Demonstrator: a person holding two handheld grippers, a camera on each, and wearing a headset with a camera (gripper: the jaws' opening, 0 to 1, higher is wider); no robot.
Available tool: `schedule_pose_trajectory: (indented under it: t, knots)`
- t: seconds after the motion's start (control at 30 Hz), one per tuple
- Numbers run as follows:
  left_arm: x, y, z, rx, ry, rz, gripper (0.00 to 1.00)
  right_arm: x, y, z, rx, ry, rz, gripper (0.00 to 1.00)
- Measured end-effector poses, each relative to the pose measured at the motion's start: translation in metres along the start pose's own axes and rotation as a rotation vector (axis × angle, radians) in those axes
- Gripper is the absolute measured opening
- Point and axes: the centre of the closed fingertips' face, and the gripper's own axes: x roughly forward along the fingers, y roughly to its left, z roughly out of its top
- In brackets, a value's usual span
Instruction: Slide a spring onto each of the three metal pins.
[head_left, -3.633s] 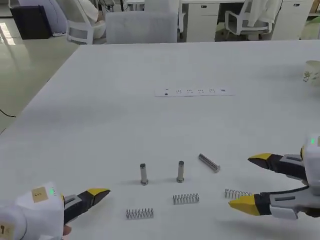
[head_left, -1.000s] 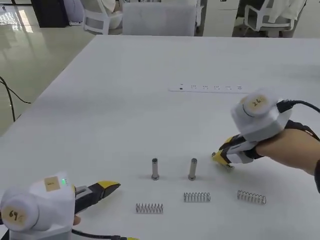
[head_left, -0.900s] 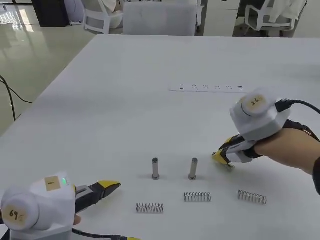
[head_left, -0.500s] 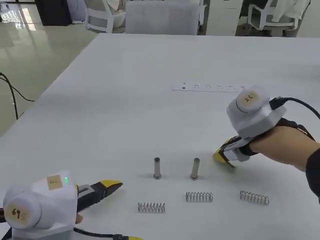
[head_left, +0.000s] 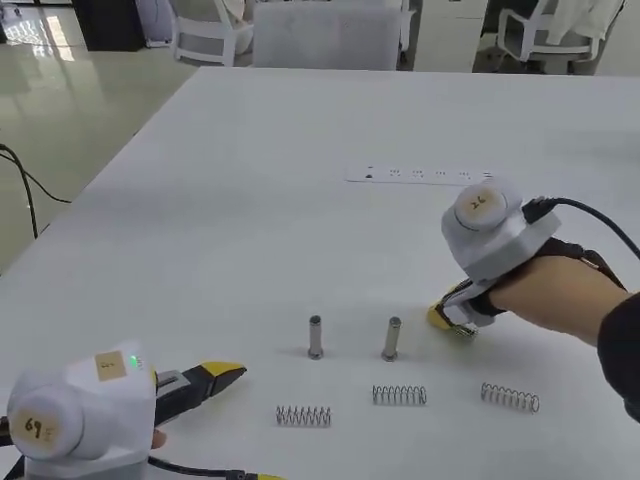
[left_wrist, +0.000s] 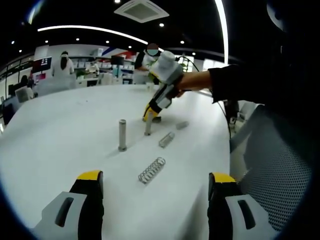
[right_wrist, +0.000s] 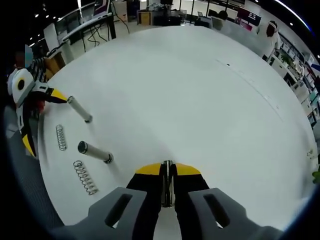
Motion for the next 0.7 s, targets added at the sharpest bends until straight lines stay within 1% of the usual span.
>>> schedule_pose_trajectory:
  t: [0.1,0.2,0.4,0.63,0.7]
  knots:
    - [0.000,0.000,0.000,0.002,0.001,-0.001,0.83,-0.001,-0.001,0.000,0.003,0.001,-0.001,0.05]
    - [0.000,0.001,0.001,0.002,-0.004,0.002,0.83,-0.002,-0.001,-0.002,0.033,0.000,0.013,0.05]
    - [0.001,-0.001,0.001,0.006,0.000,-0.003,0.83,-0.021,0.005,0.000,0.028,-0.032,0.016,0.05]
    - [0.001,-0.003,0.000,0.011,0.006,-0.008,0.83,-0.042,0.011,-0.001,0.014,-0.063,0.000,0.05]
    - [0.001,-0.003,0.000,0.012,0.006,-0.010,0.83,-0.046,0.010,0.000,0.010,-0.073,-0.006,0.05]
